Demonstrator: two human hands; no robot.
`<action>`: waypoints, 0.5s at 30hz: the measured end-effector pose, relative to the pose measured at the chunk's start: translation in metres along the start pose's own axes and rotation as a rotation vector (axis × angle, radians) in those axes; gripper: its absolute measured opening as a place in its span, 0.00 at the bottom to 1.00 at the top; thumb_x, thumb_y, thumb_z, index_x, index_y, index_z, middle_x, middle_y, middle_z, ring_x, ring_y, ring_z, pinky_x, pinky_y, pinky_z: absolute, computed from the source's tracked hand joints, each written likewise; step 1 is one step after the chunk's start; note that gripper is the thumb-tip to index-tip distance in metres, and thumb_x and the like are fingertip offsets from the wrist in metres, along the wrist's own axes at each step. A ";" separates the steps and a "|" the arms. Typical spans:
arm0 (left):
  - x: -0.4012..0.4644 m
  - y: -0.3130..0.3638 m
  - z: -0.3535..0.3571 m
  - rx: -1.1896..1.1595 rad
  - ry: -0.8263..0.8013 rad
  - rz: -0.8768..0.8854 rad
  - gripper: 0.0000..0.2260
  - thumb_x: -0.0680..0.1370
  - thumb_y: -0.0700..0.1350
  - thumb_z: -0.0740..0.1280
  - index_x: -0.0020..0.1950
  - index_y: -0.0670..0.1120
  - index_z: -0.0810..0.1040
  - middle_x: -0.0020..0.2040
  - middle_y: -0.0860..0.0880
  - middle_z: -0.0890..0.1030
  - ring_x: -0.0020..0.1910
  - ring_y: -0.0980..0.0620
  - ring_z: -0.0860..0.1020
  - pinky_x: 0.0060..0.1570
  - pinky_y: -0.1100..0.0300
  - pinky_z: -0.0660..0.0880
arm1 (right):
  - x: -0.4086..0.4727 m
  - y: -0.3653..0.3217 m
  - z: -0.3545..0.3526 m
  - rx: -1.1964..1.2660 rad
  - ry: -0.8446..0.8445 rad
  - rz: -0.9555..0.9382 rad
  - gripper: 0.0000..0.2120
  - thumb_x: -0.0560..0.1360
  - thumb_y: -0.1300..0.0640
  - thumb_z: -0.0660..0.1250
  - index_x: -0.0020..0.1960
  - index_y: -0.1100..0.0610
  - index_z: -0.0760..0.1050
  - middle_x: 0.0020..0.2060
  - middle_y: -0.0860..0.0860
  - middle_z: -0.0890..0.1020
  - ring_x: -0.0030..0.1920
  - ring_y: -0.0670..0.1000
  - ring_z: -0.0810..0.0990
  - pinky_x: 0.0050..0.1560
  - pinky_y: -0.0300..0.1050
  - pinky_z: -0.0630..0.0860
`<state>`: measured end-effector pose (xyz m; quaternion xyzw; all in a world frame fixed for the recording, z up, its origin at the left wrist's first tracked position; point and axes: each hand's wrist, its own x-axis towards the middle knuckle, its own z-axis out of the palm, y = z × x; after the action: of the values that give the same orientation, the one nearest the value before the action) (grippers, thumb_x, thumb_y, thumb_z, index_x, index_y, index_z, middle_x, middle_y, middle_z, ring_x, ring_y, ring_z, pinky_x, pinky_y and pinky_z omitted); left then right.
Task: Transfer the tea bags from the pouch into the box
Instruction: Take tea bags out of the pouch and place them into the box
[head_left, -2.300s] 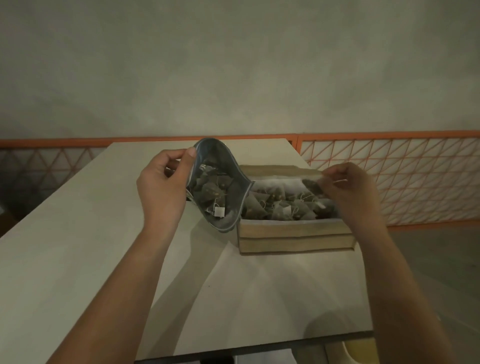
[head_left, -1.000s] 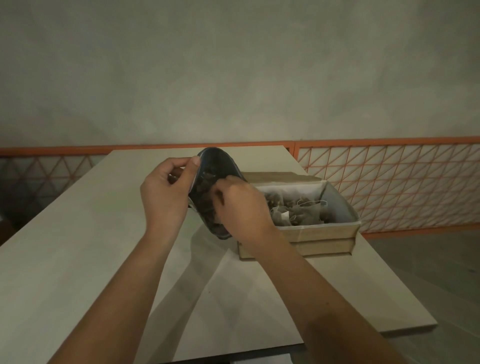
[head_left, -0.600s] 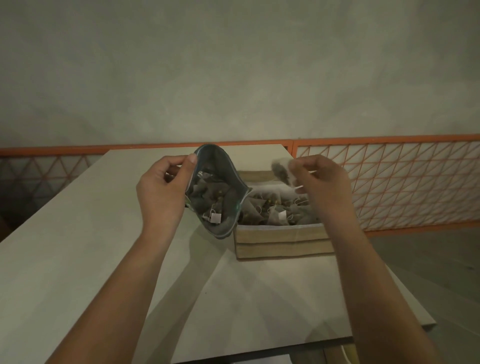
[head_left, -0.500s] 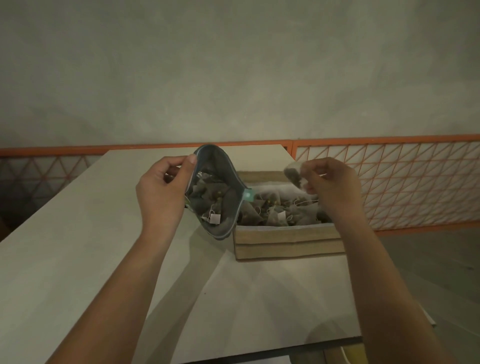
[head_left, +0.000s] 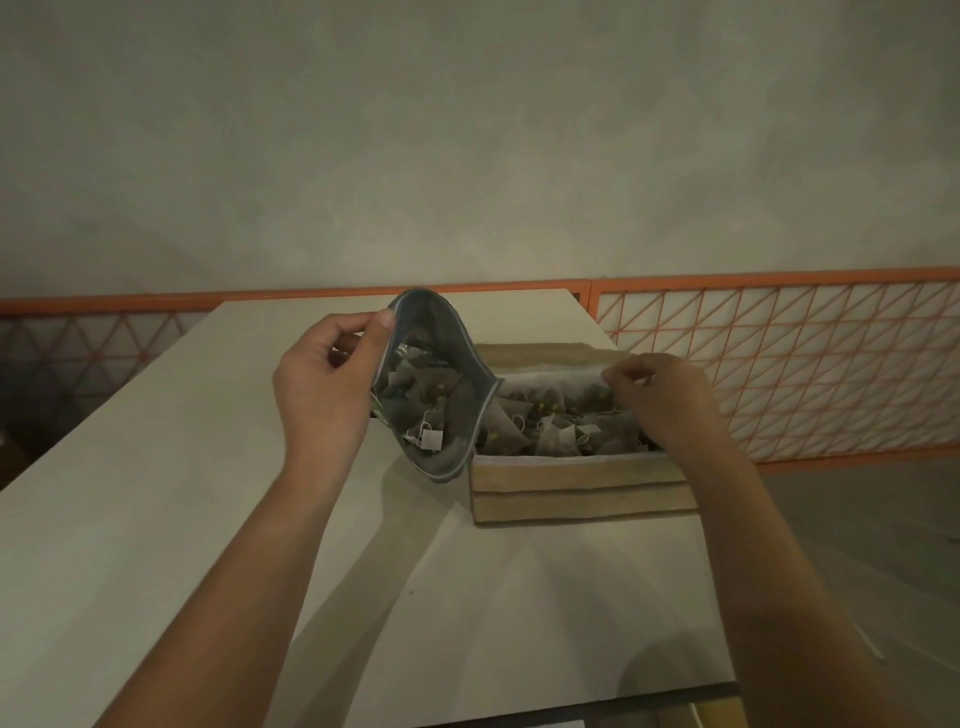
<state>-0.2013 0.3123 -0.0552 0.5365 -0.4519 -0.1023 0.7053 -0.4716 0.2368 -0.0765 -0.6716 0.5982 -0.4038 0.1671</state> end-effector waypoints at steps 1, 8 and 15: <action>0.000 -0.001 0.000 -0.001 0.001 -0.002 0.04 0.77 0.53 0.73 0.43 0.58 0.83 0.40 0.45 0.84 0.36 0.52 0.75 0.41 0.45 0.78 | -0.001 -0.001 0.001 -0.008 -0.003 -0.014 0.09 0.78 0.53 0.66 0.55 0.55 0.80 0.48 0.47 0.81 0.48 0.46 0.77 0.47 0.40 0.70; 0.002 -0.004 -0.003 -0.020 -0.002 -0.005 0.03 0.77 0.53 0.73 0.43 0.57 0.83 0.37 0.52 0.82 0.35 0.54 0.75 0.39 0.54 0.75 | -0.025 -0.054 0.005 0.180 0.115 -0.220 0.04 0.77 0.57 0.68 0.51 0.52 0.81 0.43 0.43 0.81 0.40 0.33 0.76 0.38 0.24 0.71; 0.002 -0.004 -0.007 0.005 -0.038 0.024 0.04 0.78 0.51 0.72 0.45 0.54 0.83 0.36 0.51 0.81 0.32 0.57 0.73 0.30 0.67 0.71 | -0.055 -0.116 0.048 0.066 -0.214 -0.529 0.07 0.76 0.57 0.70 0.52 0.53 0.84 0.43 0.44 0.78 0.39 0.39 0.73 0.45 0.26 0.68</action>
<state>-0.1934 0.3141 -0.0575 0.5308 -0.4717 -0.1029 0.6966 -0.3563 0.3023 -0.0427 -0.8374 0.3677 -0.3796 0.1396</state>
